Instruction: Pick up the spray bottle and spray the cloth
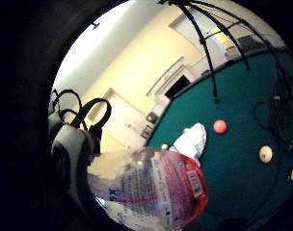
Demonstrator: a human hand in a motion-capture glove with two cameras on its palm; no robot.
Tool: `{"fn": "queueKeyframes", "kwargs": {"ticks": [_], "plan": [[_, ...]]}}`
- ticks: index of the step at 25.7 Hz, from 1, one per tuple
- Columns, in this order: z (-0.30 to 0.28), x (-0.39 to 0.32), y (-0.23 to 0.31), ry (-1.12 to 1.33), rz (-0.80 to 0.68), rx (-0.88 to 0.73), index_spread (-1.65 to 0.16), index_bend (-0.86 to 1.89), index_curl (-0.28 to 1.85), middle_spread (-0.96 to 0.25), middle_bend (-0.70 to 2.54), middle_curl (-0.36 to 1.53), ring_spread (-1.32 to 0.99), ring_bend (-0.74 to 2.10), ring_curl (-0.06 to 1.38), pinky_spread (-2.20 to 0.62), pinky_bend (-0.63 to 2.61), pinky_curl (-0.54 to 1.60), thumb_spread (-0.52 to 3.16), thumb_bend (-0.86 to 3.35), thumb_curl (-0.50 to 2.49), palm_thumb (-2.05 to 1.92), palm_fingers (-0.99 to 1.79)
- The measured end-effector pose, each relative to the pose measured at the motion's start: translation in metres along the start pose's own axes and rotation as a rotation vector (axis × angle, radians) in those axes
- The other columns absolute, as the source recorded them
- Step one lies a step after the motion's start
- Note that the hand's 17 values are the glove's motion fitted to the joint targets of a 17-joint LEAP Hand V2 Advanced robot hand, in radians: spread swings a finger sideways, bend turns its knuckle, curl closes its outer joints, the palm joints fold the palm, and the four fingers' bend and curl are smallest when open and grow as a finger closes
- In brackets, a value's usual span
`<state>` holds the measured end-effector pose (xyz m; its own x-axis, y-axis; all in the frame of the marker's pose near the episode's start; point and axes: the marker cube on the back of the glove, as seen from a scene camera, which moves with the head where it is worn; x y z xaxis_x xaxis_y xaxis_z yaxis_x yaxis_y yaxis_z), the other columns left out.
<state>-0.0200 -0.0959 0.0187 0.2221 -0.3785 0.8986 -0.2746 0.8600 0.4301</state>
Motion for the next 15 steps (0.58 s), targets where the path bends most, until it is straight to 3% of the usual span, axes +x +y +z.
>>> {"fn": "queueKeyframes", "kwargs": {"ticks": [8,15], "plan": [[-0.018,-0.047,-0.026,0.017,-0.047,-0.02,-0.28,0.31,0.49,-0.22,0.59,0.51,-0.2,0.7,0.45,-0.3,0.41,0.39,0.36,-0.03,0.68,0.93,1.39],[0.018,-0.038,-0.044,0.11,-0.009,-0.197,-0.28,0.31,0.51,-0.22,0.59,0.52,-0.2,0.7,0.45,-0.3,0.42,0.39,0.33,-0.03,0.7,0.92,1.39]]}}
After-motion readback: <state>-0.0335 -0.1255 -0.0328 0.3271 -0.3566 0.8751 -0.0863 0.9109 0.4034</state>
